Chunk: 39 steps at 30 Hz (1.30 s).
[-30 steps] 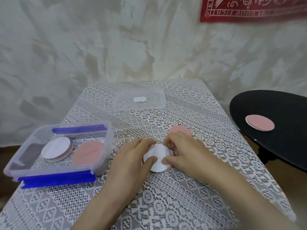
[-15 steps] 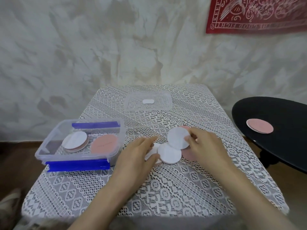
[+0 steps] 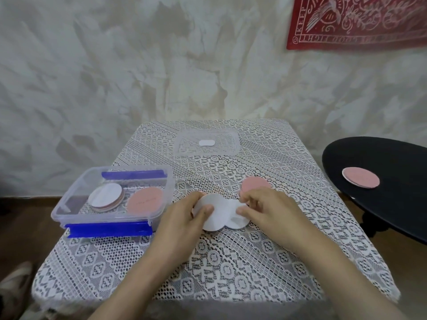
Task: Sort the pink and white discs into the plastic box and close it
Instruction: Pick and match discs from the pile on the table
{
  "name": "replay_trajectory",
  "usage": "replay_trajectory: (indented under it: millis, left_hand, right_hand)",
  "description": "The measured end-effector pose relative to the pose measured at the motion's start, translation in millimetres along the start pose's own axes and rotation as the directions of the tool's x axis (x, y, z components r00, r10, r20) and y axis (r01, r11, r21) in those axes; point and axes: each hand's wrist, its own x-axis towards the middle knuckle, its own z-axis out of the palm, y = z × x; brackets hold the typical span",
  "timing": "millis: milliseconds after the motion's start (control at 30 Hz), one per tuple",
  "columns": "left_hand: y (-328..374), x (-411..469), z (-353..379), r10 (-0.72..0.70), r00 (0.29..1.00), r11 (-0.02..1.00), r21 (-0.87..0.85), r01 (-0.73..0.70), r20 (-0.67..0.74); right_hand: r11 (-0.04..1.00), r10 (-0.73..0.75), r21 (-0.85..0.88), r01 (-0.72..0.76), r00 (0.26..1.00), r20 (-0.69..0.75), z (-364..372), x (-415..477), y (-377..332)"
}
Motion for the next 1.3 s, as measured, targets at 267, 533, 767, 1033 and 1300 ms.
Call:
replay_trajectory:
  millis: [267, 533, 767, 1033, 1300]
  left_hand:
    - [-3.0, 5.3, 2.3, -0.030, 0.999, 0.999, -0.042, 0.029, -0.017]
    - [-9.7, 10.0, 6.0, -0.069, 0.997, 0.996, -0.061, 0.071, 0.026]
    - [-3.6, 9.1, 11.8, -0.057, 0.997, 0.990, -0.124, 0.064, 0.059]
    - [3.7, 2.0, 13.5, 0.030, 0.993, 0.978, -0.208, -0.006, 0.116]
    - [4.5, -3.9, 5.4, -0.011, 0.996, 0.997, -0.073, 0.017, 0.087]
  right_hand:
    - [0.995, 0.035, -0.090, -0.031, 0.998, 0.047, 4.3, 18.7, 2.6]
    - [0.994, 0.055, 0.102, -0.041, 0.989, -0.139, 6.1, 37.9, 21.3]
    - [0.845, 0.017, 0.534, -0.022, 1.000, 0.015, -1.7, 26.8, 12.7]
    - [0.886, -0.043, 0.465, -0.006, 0.995, 0.094, 15.0, 6.9, -1.1]
    - [1.000, -0.002, 0.026, 0.002, 1.000, -0.001, 10.3, 11.9, 7.3]
